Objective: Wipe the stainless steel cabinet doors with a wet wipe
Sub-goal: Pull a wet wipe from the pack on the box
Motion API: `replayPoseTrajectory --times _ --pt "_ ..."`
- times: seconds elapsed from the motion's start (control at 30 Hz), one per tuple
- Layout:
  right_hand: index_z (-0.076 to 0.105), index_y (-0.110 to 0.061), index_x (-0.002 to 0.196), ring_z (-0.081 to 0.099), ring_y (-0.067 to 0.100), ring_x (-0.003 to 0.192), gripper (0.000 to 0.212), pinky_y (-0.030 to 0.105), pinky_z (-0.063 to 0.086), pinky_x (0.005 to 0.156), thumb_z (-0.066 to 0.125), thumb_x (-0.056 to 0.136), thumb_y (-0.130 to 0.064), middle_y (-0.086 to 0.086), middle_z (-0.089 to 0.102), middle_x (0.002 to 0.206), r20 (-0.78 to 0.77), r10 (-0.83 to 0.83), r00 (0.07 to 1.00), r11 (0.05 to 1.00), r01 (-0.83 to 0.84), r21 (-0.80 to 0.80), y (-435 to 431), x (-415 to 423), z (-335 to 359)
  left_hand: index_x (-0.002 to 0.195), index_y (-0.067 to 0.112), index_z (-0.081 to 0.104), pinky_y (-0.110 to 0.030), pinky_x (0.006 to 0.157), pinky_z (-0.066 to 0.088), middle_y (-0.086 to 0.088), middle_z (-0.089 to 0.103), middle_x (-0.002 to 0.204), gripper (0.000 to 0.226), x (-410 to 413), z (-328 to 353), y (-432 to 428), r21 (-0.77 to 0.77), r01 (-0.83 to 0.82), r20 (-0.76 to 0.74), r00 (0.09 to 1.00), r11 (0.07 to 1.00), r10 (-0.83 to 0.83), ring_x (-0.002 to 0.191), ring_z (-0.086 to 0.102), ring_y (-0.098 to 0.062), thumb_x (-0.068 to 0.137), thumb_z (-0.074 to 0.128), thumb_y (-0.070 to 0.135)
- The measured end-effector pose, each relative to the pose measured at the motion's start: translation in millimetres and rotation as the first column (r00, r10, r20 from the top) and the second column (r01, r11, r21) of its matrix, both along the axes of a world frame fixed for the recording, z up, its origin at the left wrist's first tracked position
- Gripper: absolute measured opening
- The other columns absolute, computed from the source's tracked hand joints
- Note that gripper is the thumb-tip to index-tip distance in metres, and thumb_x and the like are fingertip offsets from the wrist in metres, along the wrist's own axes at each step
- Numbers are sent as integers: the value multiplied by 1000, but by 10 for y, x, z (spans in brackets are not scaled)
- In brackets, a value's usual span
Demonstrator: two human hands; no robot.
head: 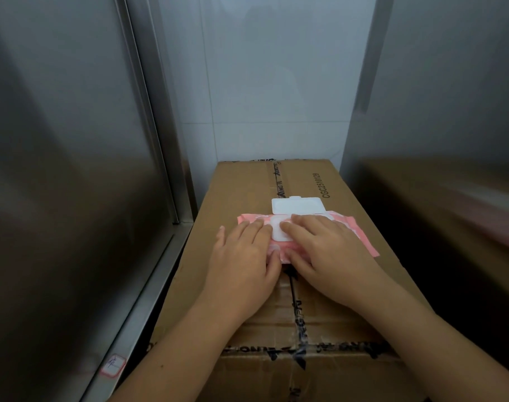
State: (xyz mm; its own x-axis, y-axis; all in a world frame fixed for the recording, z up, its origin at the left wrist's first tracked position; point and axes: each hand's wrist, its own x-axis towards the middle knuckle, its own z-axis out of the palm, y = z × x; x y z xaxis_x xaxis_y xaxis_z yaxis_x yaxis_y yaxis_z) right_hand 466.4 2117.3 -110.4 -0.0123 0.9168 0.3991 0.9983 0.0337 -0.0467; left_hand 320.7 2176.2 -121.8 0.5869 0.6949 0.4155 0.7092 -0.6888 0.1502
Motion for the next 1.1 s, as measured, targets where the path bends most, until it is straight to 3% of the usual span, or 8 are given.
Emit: replayPoseTrajectory --times 0.17,0.3,0.47,0.6,0.8,0.9,0.97,1.1 --pt "69 -13 96 66 26 87 24 37 53 67 51 84 -23 4 69 104 -27 74 997 997 -73 33 34 62 77 108 13 69 -50 88 48 -1 69 109 43 4 -8 2 25 34 16 999 999 -34 100 65 -19 83 40 34" --pt "64 -17 114 51 13 118 26 24 36 89 44 98 -18 -9 55 133 -103 139 985 990 -141 -11 88 183 154 132 12 55 -41 108 20 -3 55 135 51 27 -19 -13 -53 100 65 993 994 -97 127 47 -21 87 39 33" --pt "70 -11 94 63 22 94 21 41 53 76 51 84 -9 0 70 101 -188 235 954 972 -231 42 210 315 96 140 19 45 -32 110 10 4 43 145 46 50 -8 4 -19 118 43 992 993 -117 135 36 -14 97 36 32" --pt "71 -11 94 60 16 92 17 28 47 79 60 85 -1 -1 68 96 -235 257 938 966 -248 68 290 361 95 116 15 66 -41 96 37 -1 65 119 48 31 -16 19 -36 106 12 994 994 -105 110 61 -19 84 35 34" --pt "74 -6 90 53 7 84 13 5 36 72 64 85 -1 -5 60 90 -318 252 914 968 -245 61 341 360 105 143 22 40 -30 112 7 6 34 150 49 53 -40 39 -76 149 48 988 986 -145 139 25 -10 96 33 33" --pt "74 -8 86 50 -4 77 11 2 34 71 64 85 -2 -19 52 83 -395 228 890 973 -219 70 341 369 105 132 19 55 -40 109 25 1 50 139 49 54 -30 30 -64 134 56 990 989 -131 129 44 -15 90 35 35" --pt "74 -9 86 50 -7 78 12 2 33 71 64 86 -2 -22 52 83 -426 204 881 978 -198 58 340 386 100 114 17 67 -45 93 44 -1 65 120 44 52 -51 35 4 122 25 992 993 -122 110 61 -18 85 38 34" --pt "74 -10 85 52 -6 80 13 2 35 72 64 86 -1 -20 55 84 -482 187 856 982 -181 60 310 406 103 107 18 70 -46 85 50 0 68 113 42 51 -47 35 54 112 8 994 992 -113 103 65 -17 83 39 34"
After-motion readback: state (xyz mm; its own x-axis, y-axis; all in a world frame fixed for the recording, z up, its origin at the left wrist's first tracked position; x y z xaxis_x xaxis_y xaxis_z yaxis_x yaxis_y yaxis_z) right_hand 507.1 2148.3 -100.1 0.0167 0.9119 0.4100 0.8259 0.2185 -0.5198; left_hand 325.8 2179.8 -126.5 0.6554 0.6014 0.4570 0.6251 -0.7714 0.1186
